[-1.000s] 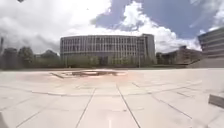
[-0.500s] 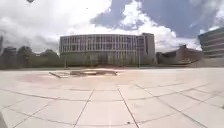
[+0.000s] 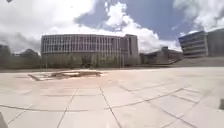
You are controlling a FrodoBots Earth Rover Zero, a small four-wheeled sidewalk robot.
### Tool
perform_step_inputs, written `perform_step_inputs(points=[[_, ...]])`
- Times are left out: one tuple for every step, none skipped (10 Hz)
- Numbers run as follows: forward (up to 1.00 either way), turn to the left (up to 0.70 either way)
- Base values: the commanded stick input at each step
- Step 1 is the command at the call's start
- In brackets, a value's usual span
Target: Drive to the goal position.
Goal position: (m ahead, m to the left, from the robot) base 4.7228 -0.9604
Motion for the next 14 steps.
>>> perform_step_inputs(points=[[0.7,0.02],[0.7,0.02],[0.7,0.02],[0.7,0.02],[0.7,0.02],[0.7,0.02],[0.7,0.02],[0.7,0.02],[0.7,0.02],[0.7,0.02],[0.7,0.02],[0.7,0.02],[0.7,0.02],[0.7,0.02]])
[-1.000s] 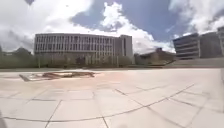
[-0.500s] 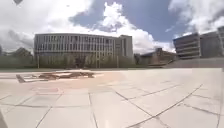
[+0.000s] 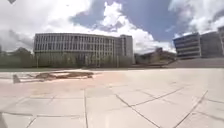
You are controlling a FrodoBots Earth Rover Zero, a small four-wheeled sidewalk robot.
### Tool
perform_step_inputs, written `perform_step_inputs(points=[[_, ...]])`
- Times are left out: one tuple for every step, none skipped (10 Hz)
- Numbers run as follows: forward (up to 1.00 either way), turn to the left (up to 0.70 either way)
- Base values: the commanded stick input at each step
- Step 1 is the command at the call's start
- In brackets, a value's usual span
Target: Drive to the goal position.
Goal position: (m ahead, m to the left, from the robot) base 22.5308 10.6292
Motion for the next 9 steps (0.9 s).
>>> perform_step_inputs(points=[[0.7,0.02],[0.7,0.02],[0.7,0.02],[0.7,0.02],[0.7,0.02],[0.7,0.02],[0.7,0.02],[0.7,0.02],[0.7,0.02]])
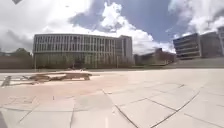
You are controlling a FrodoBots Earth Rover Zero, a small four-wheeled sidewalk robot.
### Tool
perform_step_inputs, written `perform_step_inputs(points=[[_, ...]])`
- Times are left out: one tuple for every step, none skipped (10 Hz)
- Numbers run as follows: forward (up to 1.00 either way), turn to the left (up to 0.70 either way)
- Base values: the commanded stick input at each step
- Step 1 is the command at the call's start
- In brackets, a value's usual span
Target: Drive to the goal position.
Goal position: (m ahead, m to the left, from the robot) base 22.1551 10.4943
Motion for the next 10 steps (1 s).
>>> perform_step_inputs(points=[[0.7,0.02],[0.7,0.02],[0.7,0.02],[0.7,0.02],[0.7,0.02],[0.7,0.02],[0.7,0.02],[0.7,0.02],[0.7,0.02],[0.7,0.02]])
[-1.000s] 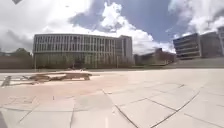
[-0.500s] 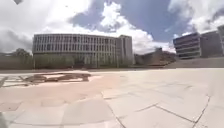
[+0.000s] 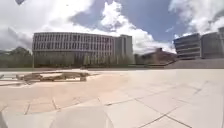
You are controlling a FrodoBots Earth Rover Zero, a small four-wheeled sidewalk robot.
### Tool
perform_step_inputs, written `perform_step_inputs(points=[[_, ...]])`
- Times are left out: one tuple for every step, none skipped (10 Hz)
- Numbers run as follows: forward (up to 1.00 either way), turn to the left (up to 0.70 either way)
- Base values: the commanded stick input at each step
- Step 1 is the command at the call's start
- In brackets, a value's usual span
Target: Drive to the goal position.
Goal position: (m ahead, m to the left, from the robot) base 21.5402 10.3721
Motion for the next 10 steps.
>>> perform_step_inputs(points=[[0.7,0.02],[0.7,0.02],[0.7,0.02],[0.7,0.02],[0.7,0.02],[0.7,0.02],[0.7,0.02],[0.7,0.02],[0.7,0.02],[0.7,0.02]])
